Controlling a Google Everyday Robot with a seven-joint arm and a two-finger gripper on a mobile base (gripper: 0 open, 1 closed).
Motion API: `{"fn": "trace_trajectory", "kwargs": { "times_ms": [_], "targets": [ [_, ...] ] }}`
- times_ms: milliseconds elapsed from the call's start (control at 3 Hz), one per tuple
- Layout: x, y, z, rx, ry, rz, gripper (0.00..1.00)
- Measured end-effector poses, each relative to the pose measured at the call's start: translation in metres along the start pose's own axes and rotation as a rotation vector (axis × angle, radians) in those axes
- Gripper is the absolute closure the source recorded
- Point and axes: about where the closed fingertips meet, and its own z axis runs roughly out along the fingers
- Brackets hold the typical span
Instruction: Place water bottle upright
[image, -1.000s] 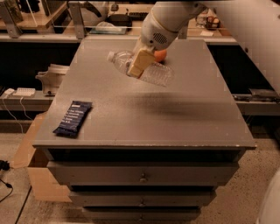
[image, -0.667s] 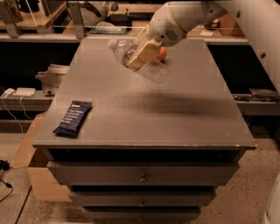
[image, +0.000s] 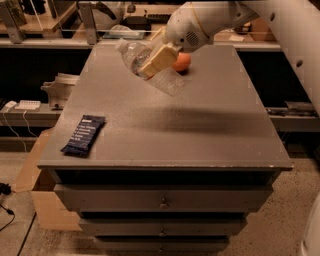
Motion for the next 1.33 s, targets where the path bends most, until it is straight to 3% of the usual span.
{"fn": "trace_trajectory", "kwargs": {
  "times_ms": [333, 667, 1000, 1333],
  "targets": [
    [0.003, 0.000, 0.006, -0.001, -0.125, 0.052, 1.00],
    [0.009, -0.004, 0.008, 0.015, -0.369, 0.146, 1.00],
    [0.013, -0.009, 0.003, 0.043, -0.523, 0.205, 1.00],
    [0.018, -0.013, -0.004, 0.075, -0.607, 0.231, 1.00]
  ]
}}
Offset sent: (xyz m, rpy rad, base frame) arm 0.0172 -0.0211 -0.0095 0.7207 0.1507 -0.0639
